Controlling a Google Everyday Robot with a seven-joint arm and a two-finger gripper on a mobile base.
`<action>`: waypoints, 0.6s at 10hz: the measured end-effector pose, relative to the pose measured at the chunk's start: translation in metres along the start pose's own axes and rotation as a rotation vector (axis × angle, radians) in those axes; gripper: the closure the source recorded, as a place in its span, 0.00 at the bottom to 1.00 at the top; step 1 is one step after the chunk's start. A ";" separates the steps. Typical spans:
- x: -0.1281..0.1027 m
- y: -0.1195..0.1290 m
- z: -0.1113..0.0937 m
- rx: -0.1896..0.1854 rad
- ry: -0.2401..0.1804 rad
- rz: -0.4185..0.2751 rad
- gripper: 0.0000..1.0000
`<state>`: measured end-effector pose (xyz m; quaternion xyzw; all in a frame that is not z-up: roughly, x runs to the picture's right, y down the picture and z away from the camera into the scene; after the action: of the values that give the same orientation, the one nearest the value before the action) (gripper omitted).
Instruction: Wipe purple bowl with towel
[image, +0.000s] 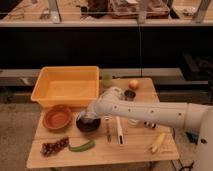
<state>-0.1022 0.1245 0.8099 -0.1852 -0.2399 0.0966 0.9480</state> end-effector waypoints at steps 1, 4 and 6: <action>-0.009 0.002 0.002 -0.004 -0.012 -0.009 1.00; -0.025 0.020 -0.006 -0.046 -0.064 -0.040 1.00; -0.025 0.046 -0.017 -0.096 -0.092 -0.058 1.00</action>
<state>-0.1197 0.1547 0.7678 -0.2188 -0.2928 0.0657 0.9285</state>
